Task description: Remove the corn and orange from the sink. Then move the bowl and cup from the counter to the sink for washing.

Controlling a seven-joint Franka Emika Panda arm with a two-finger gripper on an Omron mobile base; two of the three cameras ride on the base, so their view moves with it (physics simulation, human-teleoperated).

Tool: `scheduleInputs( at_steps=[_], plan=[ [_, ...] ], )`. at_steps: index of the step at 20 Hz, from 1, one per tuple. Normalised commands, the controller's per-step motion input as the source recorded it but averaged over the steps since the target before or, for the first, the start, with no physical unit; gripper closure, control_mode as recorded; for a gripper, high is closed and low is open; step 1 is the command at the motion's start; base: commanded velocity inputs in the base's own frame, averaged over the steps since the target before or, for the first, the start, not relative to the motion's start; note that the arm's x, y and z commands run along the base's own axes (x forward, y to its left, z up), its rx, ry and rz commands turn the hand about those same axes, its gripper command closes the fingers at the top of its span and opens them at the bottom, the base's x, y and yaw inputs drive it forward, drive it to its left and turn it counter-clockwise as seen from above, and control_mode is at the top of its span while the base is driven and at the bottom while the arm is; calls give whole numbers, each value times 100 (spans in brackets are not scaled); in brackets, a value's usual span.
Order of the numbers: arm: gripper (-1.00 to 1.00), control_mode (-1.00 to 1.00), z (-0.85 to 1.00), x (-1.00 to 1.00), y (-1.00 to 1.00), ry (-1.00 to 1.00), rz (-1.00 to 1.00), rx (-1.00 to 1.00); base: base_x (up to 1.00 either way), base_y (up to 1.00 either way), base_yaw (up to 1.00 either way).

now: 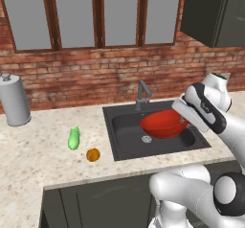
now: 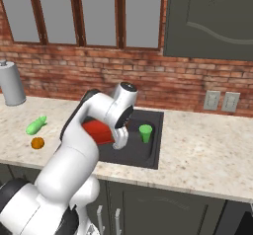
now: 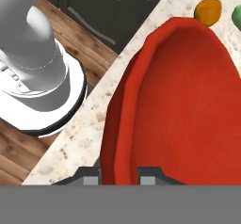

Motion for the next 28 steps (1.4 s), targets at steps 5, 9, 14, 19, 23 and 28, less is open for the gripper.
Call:
scheduleInputs(
  at_steps=[5,9,14,19,23,28],
  plan=[
    [100,-100,-3,2,7,1,6,4,0,0,0],
    [100,-100,-6,7,11,2,4,3,0,0,0],
    [100,-100,-8,15,3,2,3,1,0,0,0],
    [100,-100,-10,18,2,3,2,3,0,0,0],
    [100,-100,-12,16,1,2,3,4,0,0,0],
    [100,-100,-14,10,1,0,2,2,0,0,0]
  ],
)
